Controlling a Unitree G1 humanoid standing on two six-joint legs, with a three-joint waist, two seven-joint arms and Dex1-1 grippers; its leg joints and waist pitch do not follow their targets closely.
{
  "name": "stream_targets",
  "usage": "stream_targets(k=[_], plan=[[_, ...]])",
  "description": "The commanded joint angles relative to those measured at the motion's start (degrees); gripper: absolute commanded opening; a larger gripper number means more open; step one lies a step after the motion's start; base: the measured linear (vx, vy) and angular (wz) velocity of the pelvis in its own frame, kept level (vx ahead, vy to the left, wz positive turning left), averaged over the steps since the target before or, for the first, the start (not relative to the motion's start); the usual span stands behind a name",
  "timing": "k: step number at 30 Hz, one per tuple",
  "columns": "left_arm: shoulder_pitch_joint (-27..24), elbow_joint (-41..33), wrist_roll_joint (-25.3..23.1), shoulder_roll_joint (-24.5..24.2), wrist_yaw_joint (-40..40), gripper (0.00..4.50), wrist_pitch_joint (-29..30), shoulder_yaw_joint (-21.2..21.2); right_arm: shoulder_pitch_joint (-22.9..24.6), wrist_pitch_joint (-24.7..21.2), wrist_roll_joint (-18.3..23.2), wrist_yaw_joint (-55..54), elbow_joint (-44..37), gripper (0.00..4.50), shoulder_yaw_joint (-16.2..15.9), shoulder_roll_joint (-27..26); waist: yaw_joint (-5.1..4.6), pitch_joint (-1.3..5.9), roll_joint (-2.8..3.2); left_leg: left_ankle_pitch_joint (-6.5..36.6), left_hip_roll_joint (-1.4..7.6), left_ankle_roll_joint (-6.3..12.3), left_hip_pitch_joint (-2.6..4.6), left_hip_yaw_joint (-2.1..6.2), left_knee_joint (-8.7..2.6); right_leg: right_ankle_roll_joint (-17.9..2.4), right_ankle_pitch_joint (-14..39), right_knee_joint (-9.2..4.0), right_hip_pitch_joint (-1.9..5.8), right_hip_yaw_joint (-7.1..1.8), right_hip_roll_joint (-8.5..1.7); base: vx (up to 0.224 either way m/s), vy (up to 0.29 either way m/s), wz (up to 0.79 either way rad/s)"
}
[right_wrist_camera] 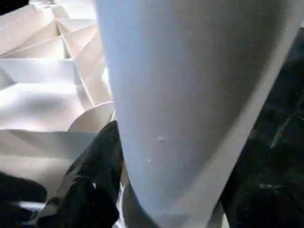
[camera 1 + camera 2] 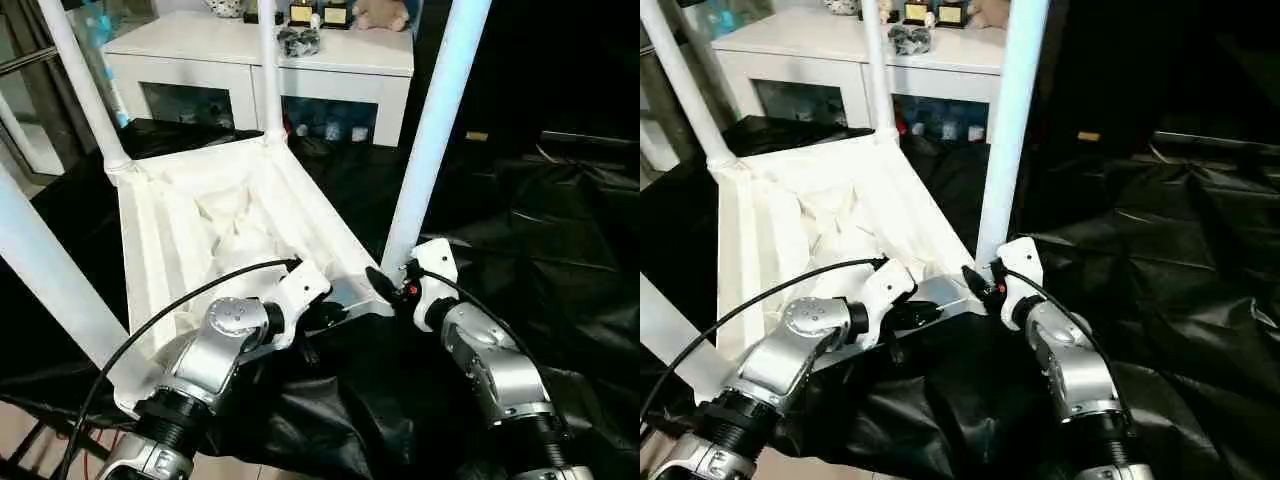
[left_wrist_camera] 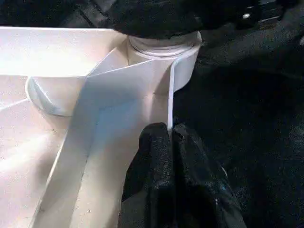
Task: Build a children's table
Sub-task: Rotate leg to tighten
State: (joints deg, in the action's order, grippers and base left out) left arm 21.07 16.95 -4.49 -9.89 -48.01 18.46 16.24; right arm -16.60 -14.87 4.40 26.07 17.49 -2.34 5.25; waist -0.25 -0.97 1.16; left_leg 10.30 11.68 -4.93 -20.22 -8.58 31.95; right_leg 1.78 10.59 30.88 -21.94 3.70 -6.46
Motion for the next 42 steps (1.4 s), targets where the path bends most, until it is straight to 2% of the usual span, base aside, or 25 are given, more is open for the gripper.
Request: stream_targets(k=[1,5,6,7,9,11,12,13,14,15,17,18,20,22,24,26,27,28,31,32,33,37,40,41,42], plan=[[0.4,-2.8,2.6,3.1,-2.2,0.00,-1.6,3.4,1.4,-2.9,1.5,3.6,3.0,3.03,-4.6,-1.6,-0.17,1.23,-0.49,32.1,0.37,-0.57,0.26,0.25,-5.02,-4.7,31.1,-4.64,0.47,-0.45,-0.89,0.000,0.000,0.00],[0.1,-3.0,3.1,1.6,-4.6,0.00,-2.6,3.7,1.4,-1.9,1.5,7.2,1.3,3.03,-5.6,0.7,0.65,1.58,-0.49,26.8,0.56,0.40,-0.14,-0.51,-4.88,-7.4,23.1,-3.63,0.82,-1.32,-0.79,0.000,0.000,0.00],[-0.1,-3.5,3.9,0.1,-7.2,0.00,-3.5,3.8,1.8,-0.6,2.5,12.1,-0.4,3.03,-6.1,3.3,0.72,1.54,-0.26,26.2,0.56,0.45,-0.17,-0.60,-4.90,-7.8,22.2,-3.49,0.77,-1.41,-0.80,0.000,0.000,0.00],[-0.3,-4.3,5.2,-1.9,-10.8,0.00,-4.1,3.8,2.4,0.4,4.6,19.4,-2.9,3.03,-6.7,6.8,1.00,1.74,-0.44,25.6,0.62,1.14,-0.11,-0.78,-4.68,-8.2,21.2,-3.39,1.06,-1.44,-0.77,0.000,0.000,0.00],[-0.4,-4.9,6.1,-3.3,-13.5,0.00,-4.5,4.0,2.9,1.3,5.5,24.1,-4.4,3.03,-7.1,9.1,1.65,1.80,-0.63,23.0,0.82,2.77,0.06,-1.49,-4.26,-9.9,18.1,-3.03,0.74,-1.85,-0.69,0.026,-0.020,0.07],[-0.7,-5.6,7.5,-6.0,-18.2,0.00,-5.0,4.0,3.8,0.8,7.1,33.2,-6.4,3.03,-8.8,13.9,2.25,1.94,-0.94,20.8,0.89,3.26,0.02,-1.81,-3.95,-10.4,17.5,-2.56,0.76,-2.19,-0.65,0.053,-0.047,0.11],[-0.7,-5.6,7.5,-6.0,-18.2,0.00,-5.0,4.0,3.8,0.8,7.1,33.2,-6.5,3.03,-8.8,13.9,2.61,2.33,-1.01,17.3,0.83,3.90,-0.39,-1.86,-3.62,-11.0,13.9,-1.82,1.15,-2.42,-0.57,0.056,-0.037,0.07],[-0.6,-5.6,7.7,-6.8,-19.4,0.00,-5.1,4.0,3.9,0.7,7.4,35.4,-6.7,3.03,-9.5,15.1,2.77,2.41,-1.03,15.4,0.89,4.35,-0.46,-1.94,-3.43,-11.5,11.5,-1.55,1.10,-2.52,-0.48,0.000,0.000,0.00],[-0.5,-5.4,7.7,-7.0,-19.8,0.00,-5.2,4.0,3.9,0.6,7.5,36.3,-6.9,3.03,-9.7,15.7,2.85,2.46,-0.77,12.2,0.87,5.05,-0.60,-2.07,-3.17,-13.0,6.6,-0.89,1.18,-2.50,-0.44,0.061,-0.022,0.03],[0.0,-4.6,7.9,-8.2,-21.9,0.00,-5.7,3.8,4.1,0.5,7.9,40.1,-7.5,3.03,-10.6,18.1,2.95,2.72,-0.82,8.8,0.73,5.73,-0.88,-1.97,-2.85,-14.1,2.3,-0.29,1.61,-2.35,-0.37,0.000,0.000,0.00],[0.8,-3.6,8.3,-9.3,-23.8,0.00,-6.0,3.7,4.1,-0.3,8.6,43.9,-8.1,3.03,-11.6,20.5,3.16,2.77,-0.86,6.5,0.68,7.13,-0.80,-2.12,-2.52,-15.2,-0.8,-0.02,1.59,-2.29,-0.29,0.029,0.002,-0.01],[0.8,-3.6,8.3,-9.3,-23.8,0.00,-6.0,3.7,4.1,-0.3,8.6,43.9,-8.1,3.03,-11.6,20.5,3.53,2.84,-0.77,6.0,0.67,7.76,-0.48,-2.17,-2.31,-15.9,-2.0,0.14,1.66,-2.32,-0.27,0.050,0.012,0.02],[1.8,-2.1,8.5,-10.3,-25.7,0.00,-6.7,3.9,3.8,-0.6,8.9,46.7,-8.2,3.03,-12.4,22.0,3.91,2.81,-0.58,5.3,0.83,8.48,-0.47,-2.23,-2.17,-16.8,-3.7,0.36,1.60,-2.23,-0.16,0.000,0.000,0.00],[3.2,-0.1,8.6,-10.5,-26.5,0.00,-7.4,3.6,3.4,-0.6,8.9,48.9,-8.2,3.03,-13.1,23.0,4.14,2.63,-0.48,7.1,0.86,7.89,-0.54,-2.25,-2.33,-16.6,-0.6,0.19,1.64,-2.13,-0.28,0.000,0.000,0.00],[3.8,0.6,8.5,-10.5,-26.7,0.00,-7.6,3.5,3.2,-0.4,8.8,49.8,-8.1,3.03,-13.4,23.4,4.38,2.32,-0.42,12.2,1.10,5.72,-0.24,-2.28,-2.81,-15.7,5.9,-0.35,1.50,-2.20,-0.45,0.000,0.000,0.00],[4.5,1.1,8.6,-10.4,-27.3,0.00,-7.7,3.4,2.7,-0.7,9.1,50.7,-8.2,3.03,-13.5,23.7,4.47,2.26,-0.41,14.2,1.09,4.42,-0.20,-2.18,-3.04,-14.6,9.3,-0.68,1.45,-2.28,-0.52,0.000,0.000,0.00],[4.6,1.0,8.6,-10.4,-27.3,0.00,-7.6,3.3,2.5,-0.8,9.2,50.8,-8.4,2.87,-13.5,23.8,4.47,2.21,-0.46,15.0,1.12,3.79,-0.19,-2.15,-3.16,-14.1,10.6,-0.77,1.39,-2.33,-0.51,0.000,0.000,0.00],[4.6,1.0,8.7,-10.4,-27.3,0.00,-7.6,3.3,2.5,-0.9,9.2,50.8,-8.4,2.70,-13.5,23.8,4.50,2.23,-0.47,15.2,1.15,3.55,-0.13,-2.14,-3.19,-13.9,10.9,-0.81,1.35,-2.37,-0.56,0.000,0.000,0.00],[3.9,0.5,9.0,-10.7,-27.6,0.00,-7.8,3.4,2.6,-1.8,9.7,50.0,-8.8,2.62,-13.6,23.0,4.49,2.35,-0.42,14.4,1.09,3.12,-0.29,-2.05,-3.19,-13.7,9.6,-0.69,1.45,-2.39,-0.56,0.000,0.000,0.00],[3.8,0.5,9.0,-10.7,-27.6,0.00,-7.9,3.4,2.6,-1.9,9.8,50.0,-8.8,2.53,-13.6,23.0,4.47,2.38,-0.47,14.1,1.03,3.24,-0.35,-2.06,-3.13,-13.7,9.0,-0.64,1.48,-2.35,-0.52,0.000,0.000,0.00],[3.7,0.5,9.0,-10.7,-27.6,0.00,-8.0,3.4,2.8,-2.2,10.0,49.9,-9.1,2.53,-13.5,22.8,4.46,2.45,-0.82,13.2,1.02,3.46,-0.46,-2.07,-3.05,-13.7,8.3,-0.53,1.60,-2.35,-0.55,0.000,0.000,0.00],[3.2,0.6,9.0,-10.4,-26.5,0.00,-8.0,2.8,3.8,-2.4,10.2,49.4,-9.9,2.43,-13.5,22.5,4.61,2.49,-0.68,11.6,0.97,4.12,-0.52,-2.10,-2.87,-13.9,7.0,-0.34,1.57,-2.35,-0.55,0.000,0.000,0.00],[2.8,0.4,8.7,-9.3,-24.0,0.00,-7.6,2.1,4.3,-2.2,10.3,48.1,-9.6,2.41,-12.8,21.5,4.69,2.43,-0.62,12.5,0.98,3.99,-0.47,-2.11,-2.92,-13.9,8.2,-0.47,1.52,-2.34,-0.60,0.000,0.000,0.00],[2.5,-0.1,8.4,-8.2,-21.3,0.00,-6.8,1.4,4.7,-1.7,10.0,46.2,-8.8,2.40,-12.2,20.4,4.77,2.36,-0.20,13.1,1.00,3.63,-0.47,-2.04,-3.04,-13.8,8.9,-0.56,1.47,-2.35,-0.64,0.000,0.000,0.00],[2.2,-0.5,8.2,-7.3,-19.1,0.00,-6.2,0.9,5.0,-1.1,9.6,44.4,-8.1,2.40,-11.7,19.4,4.71,2.26,-0.43,14.5,1.00,3.22,-0.46,-2.05,-3.13,-13.4,10.5,-0.80,1.39,-2.35,-0.66,0.000,0.000,0.00]])
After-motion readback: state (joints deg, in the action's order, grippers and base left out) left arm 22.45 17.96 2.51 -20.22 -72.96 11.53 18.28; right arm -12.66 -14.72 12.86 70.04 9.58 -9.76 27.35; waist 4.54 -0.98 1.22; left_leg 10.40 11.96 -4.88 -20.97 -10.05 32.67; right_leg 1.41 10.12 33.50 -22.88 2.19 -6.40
